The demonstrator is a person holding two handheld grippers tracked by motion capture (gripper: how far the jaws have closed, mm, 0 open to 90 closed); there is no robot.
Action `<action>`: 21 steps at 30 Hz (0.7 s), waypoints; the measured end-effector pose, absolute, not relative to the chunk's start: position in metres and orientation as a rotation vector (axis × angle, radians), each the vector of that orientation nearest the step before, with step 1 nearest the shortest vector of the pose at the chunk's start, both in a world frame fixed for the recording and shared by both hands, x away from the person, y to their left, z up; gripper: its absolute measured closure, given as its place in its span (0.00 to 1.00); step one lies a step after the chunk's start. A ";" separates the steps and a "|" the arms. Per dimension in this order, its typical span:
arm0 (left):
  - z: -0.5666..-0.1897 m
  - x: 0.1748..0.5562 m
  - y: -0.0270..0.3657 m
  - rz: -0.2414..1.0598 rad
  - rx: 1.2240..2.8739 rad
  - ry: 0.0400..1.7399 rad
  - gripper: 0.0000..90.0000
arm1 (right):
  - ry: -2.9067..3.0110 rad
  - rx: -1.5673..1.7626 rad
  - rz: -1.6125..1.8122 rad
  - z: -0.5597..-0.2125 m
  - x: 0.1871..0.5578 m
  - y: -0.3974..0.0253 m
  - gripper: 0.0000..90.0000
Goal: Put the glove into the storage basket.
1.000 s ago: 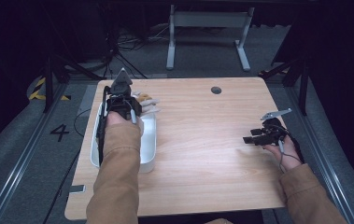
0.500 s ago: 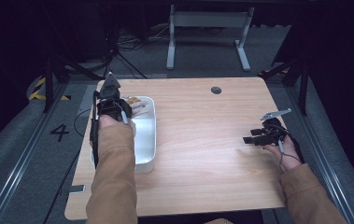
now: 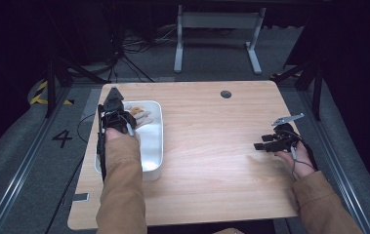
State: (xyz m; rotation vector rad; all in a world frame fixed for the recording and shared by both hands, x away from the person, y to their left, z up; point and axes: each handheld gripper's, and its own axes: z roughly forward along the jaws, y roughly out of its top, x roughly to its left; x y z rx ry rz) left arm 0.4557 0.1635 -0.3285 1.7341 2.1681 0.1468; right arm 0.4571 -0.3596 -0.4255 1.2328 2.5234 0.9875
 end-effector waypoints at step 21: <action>-0.386 0.464 0.164 0.099 1.728 2.184 0.75 | 2.542 1.229 0.974 -0.428 0.458 -0.359 0.41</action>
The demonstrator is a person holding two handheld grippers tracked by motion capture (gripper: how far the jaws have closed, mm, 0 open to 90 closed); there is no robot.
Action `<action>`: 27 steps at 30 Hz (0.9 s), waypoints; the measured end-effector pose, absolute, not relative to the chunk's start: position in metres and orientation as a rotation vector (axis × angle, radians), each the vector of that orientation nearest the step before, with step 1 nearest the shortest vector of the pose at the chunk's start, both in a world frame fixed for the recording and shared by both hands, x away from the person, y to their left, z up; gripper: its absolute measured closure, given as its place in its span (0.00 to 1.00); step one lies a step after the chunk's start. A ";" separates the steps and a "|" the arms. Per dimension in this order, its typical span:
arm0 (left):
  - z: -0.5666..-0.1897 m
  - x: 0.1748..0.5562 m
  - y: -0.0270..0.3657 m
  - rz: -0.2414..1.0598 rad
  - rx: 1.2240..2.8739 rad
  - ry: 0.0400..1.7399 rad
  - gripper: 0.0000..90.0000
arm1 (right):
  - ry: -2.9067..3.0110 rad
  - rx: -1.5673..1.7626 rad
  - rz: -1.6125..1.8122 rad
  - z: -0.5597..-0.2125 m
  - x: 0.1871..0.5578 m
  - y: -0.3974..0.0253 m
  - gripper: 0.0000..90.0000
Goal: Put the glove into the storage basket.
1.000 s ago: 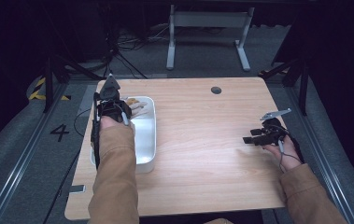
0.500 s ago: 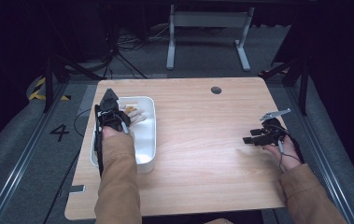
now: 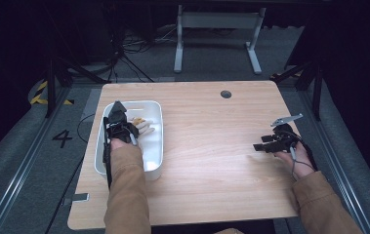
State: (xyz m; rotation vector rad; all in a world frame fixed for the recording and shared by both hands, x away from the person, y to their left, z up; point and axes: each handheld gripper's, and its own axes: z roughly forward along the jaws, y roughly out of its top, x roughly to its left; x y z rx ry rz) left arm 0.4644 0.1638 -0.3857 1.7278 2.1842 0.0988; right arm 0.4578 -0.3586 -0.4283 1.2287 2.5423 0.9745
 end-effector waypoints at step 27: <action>-0.408 0.473 0.163 0.006 1.806 2.229 0.64 | 2.550 1.222 0.970 -0.429 0.458 -0.358 0.40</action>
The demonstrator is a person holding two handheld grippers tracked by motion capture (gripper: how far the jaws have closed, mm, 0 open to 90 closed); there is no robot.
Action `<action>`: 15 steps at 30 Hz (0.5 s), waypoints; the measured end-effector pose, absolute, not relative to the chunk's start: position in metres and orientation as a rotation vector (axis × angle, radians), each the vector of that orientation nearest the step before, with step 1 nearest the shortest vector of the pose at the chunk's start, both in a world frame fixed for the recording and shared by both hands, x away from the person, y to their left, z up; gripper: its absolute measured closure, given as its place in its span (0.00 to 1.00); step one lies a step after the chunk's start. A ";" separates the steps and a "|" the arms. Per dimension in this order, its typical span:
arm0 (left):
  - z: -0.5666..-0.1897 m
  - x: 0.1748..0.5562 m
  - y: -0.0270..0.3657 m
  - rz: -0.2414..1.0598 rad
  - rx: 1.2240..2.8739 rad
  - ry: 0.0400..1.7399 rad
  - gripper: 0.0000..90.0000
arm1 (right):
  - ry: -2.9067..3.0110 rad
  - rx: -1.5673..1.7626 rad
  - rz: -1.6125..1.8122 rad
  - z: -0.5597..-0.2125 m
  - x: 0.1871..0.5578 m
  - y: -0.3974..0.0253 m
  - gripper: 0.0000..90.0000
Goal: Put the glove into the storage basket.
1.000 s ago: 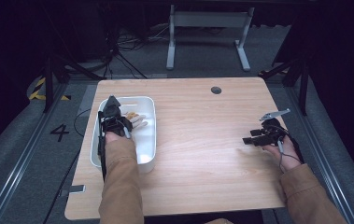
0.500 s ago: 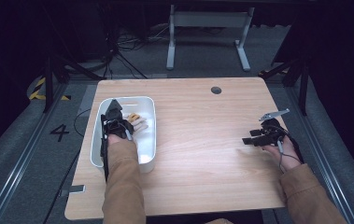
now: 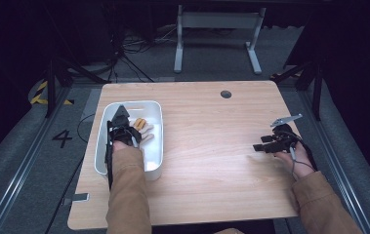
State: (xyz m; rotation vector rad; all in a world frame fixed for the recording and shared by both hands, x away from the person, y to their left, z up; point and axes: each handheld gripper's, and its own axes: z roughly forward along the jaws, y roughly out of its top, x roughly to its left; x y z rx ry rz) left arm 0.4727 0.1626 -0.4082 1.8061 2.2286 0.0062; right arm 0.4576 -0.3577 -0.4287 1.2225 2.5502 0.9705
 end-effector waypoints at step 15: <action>-0.412 0.478 0.147 -0.136 1.906 2.166 0.02 | 2.544 1.202 0.995 -0.427 0.456 -0.358 0.40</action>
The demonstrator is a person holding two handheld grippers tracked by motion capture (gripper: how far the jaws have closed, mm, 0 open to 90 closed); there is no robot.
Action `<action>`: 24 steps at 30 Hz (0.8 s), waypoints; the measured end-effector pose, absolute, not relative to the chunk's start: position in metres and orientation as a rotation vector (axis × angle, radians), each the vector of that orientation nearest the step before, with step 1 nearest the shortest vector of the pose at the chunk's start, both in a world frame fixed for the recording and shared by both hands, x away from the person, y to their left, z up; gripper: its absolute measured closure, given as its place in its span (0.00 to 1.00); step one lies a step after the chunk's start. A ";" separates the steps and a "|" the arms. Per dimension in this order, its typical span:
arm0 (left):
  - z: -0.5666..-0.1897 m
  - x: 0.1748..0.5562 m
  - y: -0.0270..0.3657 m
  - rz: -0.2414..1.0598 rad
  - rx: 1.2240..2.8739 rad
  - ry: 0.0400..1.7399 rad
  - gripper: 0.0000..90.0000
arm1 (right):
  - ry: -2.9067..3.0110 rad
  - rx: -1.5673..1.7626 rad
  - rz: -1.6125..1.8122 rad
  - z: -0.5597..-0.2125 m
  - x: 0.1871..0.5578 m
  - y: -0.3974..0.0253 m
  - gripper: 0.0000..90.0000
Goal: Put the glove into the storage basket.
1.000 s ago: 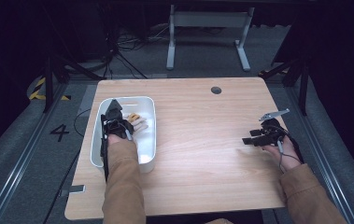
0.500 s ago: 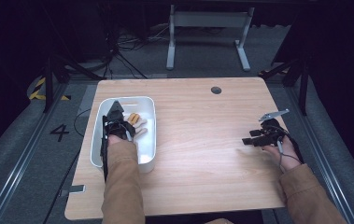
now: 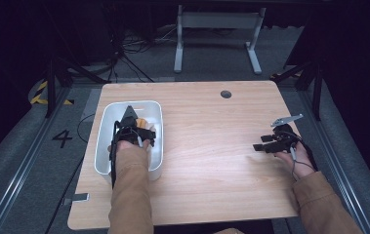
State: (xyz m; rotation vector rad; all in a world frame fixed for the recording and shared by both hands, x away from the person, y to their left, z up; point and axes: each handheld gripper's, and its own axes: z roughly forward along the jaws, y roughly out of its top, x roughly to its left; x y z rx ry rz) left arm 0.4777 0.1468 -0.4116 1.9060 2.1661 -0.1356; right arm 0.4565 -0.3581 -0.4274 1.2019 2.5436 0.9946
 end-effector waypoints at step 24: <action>-0.345 0.446 0.137 0.049 1.847 1.722 0.00 | 2.523 1.182 1.019 -0.423 0.452 -0.361 0.39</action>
